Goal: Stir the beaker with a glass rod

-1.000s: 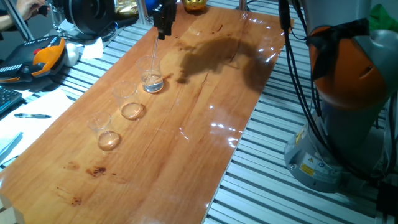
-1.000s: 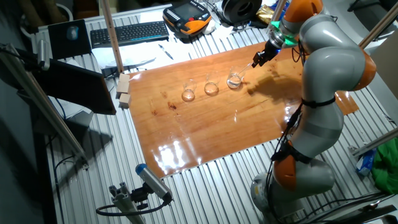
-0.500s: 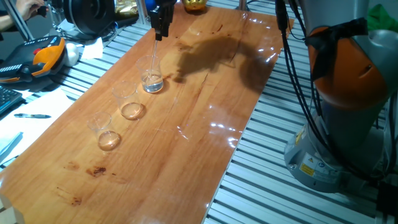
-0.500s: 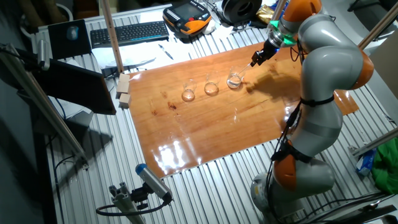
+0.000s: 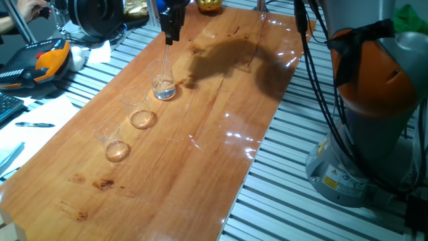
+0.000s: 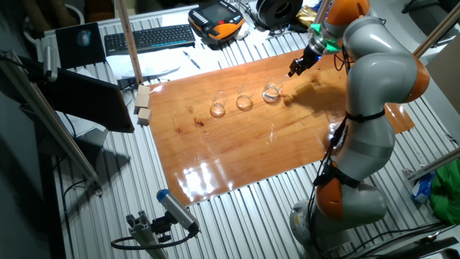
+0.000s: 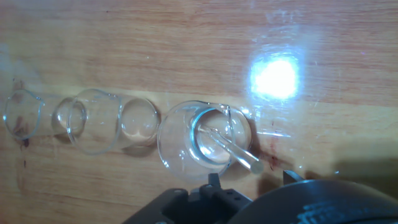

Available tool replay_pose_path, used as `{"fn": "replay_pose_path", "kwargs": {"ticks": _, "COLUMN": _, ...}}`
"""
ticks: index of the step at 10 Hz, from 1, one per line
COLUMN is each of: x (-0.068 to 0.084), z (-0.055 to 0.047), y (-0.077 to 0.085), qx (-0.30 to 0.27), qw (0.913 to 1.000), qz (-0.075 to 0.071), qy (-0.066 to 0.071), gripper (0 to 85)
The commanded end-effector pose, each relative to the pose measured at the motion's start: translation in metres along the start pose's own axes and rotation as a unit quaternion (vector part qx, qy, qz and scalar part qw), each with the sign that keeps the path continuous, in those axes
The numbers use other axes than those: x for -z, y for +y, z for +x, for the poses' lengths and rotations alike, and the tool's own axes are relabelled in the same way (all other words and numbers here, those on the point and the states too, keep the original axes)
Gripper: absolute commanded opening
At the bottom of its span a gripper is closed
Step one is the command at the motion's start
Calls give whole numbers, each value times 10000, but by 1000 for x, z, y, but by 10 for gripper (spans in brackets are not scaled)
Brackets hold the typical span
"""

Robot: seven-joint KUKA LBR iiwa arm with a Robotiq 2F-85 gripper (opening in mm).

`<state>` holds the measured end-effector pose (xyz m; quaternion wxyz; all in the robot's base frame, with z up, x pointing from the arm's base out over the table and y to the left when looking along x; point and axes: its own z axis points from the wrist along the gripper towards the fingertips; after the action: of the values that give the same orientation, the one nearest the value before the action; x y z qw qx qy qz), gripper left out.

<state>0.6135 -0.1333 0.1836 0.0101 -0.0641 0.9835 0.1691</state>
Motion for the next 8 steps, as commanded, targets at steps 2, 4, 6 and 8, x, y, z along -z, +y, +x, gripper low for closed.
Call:
{"fn": "replay_pose_path", "kwargs": {"ticks": 2, "x": -2, "z": -1, "y": 0, "qx": 8, "qw": 10000, "qz": 1, "qy": -14, "gripper": 510}}
{"fn": "replay_pose_path", "kwargs": {"ticks": 4, "x": -4, "z": -2, "y": 0, "qx": 15, "qw": 10000, "qz": 3, "qy": -29, "gripper": 510}}
{"fn": "replay_pose_path", "kwargs": {"ticks": 6, "x": -6, "z": -3, "y": 0, "qx": 31, "qw": 10000, "qz": -91, "qy": -18, "gripper": 510}}
{"fn": "replay_pose_path", "kwargs": {"ticks": 8, "x": -8, "z": -5, "y": 0, "qx": 25, "qw": 9997, "qz": -230, "qy": 41, "gripper": 510}}
